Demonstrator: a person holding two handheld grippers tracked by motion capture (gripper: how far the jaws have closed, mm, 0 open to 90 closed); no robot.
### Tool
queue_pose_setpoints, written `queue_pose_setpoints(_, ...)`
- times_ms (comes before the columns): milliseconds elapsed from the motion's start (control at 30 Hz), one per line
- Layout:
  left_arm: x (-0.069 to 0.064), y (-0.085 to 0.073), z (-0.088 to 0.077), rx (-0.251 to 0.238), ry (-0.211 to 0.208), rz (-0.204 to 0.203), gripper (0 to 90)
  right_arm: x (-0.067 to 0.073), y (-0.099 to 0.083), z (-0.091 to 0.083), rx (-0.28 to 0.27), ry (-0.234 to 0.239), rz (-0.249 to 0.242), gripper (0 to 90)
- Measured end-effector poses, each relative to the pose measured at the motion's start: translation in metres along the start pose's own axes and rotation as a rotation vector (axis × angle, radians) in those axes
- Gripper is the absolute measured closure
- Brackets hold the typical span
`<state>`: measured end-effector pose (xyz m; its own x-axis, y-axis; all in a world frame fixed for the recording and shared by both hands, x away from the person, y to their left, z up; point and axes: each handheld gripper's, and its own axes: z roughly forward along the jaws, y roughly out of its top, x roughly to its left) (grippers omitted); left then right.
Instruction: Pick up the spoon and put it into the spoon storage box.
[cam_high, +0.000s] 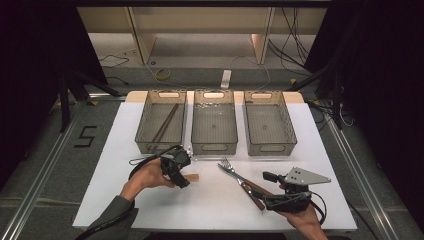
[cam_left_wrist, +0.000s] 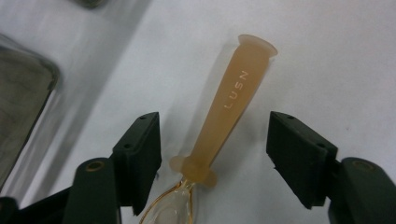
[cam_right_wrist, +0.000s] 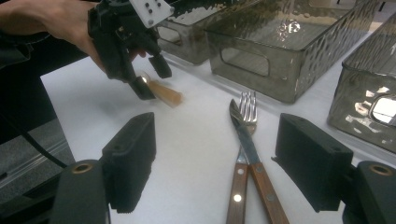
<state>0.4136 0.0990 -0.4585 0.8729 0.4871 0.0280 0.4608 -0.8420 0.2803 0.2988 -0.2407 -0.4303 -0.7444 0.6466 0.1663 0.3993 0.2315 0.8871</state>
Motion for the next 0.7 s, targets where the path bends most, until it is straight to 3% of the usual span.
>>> queue_pose_setpoints(400,-0.0009,0.0029,0.0045,0.012,-0.010,0.036,50.4,0.0028,0.0001,0.0015,0.012,0.000,-0.010,29.7)
queue_pose_setpoints(700,0.0025,0.0025,0.0044,0.014,-0.044,-0.007,64.2,0.0026,0.0000,0.0015,0.013,-0.001,-0.010,29.7)
